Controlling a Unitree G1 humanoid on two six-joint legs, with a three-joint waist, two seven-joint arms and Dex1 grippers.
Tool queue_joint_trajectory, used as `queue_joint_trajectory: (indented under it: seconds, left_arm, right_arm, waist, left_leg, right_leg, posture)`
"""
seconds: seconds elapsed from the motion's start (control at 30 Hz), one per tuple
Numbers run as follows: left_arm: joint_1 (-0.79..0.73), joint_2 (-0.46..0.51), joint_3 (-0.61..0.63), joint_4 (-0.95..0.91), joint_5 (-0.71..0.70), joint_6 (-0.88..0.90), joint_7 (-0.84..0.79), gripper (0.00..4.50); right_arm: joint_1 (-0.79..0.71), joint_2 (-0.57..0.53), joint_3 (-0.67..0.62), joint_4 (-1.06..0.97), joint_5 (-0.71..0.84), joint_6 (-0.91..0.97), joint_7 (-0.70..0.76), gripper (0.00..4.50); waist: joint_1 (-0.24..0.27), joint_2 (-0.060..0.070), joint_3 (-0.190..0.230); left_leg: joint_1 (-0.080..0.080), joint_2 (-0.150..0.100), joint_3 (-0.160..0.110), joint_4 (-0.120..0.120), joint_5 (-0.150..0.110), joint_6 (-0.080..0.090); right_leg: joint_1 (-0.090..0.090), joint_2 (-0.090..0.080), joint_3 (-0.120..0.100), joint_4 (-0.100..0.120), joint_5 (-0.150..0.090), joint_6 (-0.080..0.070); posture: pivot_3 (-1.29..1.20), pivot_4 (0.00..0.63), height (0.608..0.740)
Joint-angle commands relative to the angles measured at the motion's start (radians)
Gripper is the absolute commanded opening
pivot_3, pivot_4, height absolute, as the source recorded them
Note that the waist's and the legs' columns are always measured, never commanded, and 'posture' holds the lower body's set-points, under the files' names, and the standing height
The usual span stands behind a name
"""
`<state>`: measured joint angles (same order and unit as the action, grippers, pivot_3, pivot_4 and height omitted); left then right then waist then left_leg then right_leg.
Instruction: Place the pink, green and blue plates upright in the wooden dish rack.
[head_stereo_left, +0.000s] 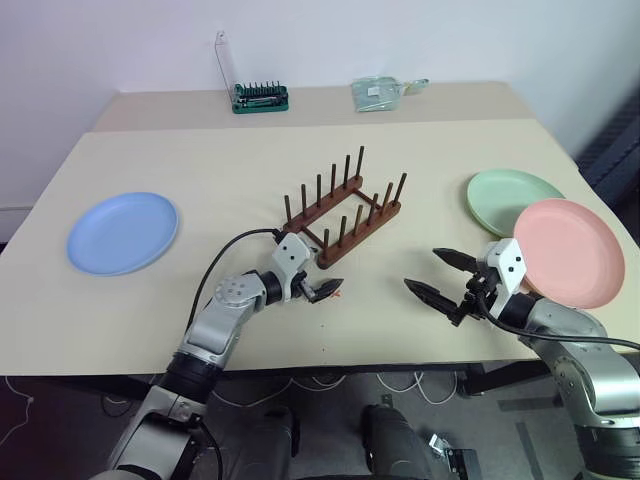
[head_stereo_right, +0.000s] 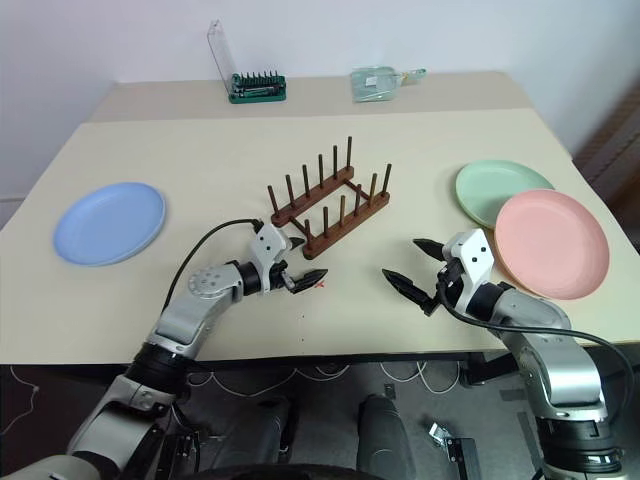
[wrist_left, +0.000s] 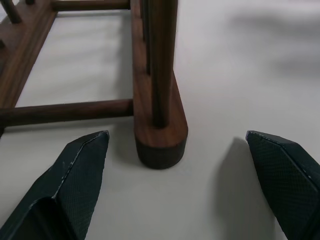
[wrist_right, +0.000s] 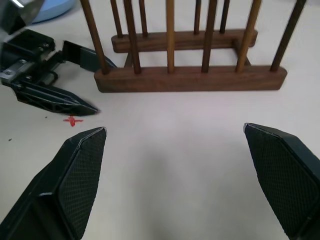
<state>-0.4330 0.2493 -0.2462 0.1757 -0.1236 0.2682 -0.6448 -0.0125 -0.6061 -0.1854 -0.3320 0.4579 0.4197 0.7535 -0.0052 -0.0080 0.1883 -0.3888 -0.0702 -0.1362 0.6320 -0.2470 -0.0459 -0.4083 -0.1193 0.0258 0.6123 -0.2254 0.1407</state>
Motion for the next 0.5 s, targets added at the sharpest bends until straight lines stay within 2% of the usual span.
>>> queue_joint_trajectory:
  seconds: [0.03,0.13,0.2,0.4,0.5]
  left_arm:
    - [-0.007,-0.015,0.001,0.058,0.032,-0.020,0.027,3.17]
    - [-0.010,-0.014,0.002,0.061,0.032,-0.032,0.007,1.61]
    - [-0.015,-0.012,0.005,0.064,0.035,-0.041,-0.004,0.74]
    - [-0.025,0.012,0.029,0.050,-0.055,-0.145,-0.192,0.73]
    - [-0.062,0.073,-0.034,0.096,-0.029,-0.198,-0.369,0.73]
  right_arm:
    - [0.018,0.006,-0.025,-0.061,0.020,0.006,-0.025,4.50]
    - [0.035,0.011,-0.023,-0.083,0.024,0.009,-0.039,4.50]
    - [0.046,0.012,-0.022,-0.082,0.023,0.002,-0.042,4.50]
    - [0.056,0.011,0.000,-0.072,-0.001,-0.015,-0.050,4.50]
    - [0.051,0.012,0.015,-0.066,-0.012,-0.016,-0.050,4.50]
  waist:
    - [0.002,0.000,0.000]
    - [0.001,0.000,0.000]
    - [0.001,0.000,0.000]
    - [-0.001,0.000,0.000]
    - [-0.002,0.000,0.000]
  left_leg:
    - [0.000,0.000,0.000,0.000,0.000,0.000]
    - [0.000,0.000,0.000,0.000,0.000,0.000]
    - [0.000,0.000,0.000,0.000,0.000,0.000]
    - [0.000,0.000,0.000,0.000,0.000,0.000]
    - [0.000,0.000,0.000,0.000,0.000,0.000]
  right_leg:
    - [0.000,0.000,0.000,0.000,0.000,0.000]
    - [0.000,0.000,0.000,0.000,0.000,0.000]
    - [0.000,0.000,0.000,0.000,0.000,0.000]
    - [0.000,0.000,0.000,0.000,0.000,0.000]
    - [0.000,0.000,0.000,0.000,0.000,0.000]
  posture:
    - [0.00,0.150,0.740]
    - [0.00,0.150,0.740]
    - [0.00,0.150,0.740]
    - [0.00,0.150,0.740]
    - [0.00,0.150,0.740]
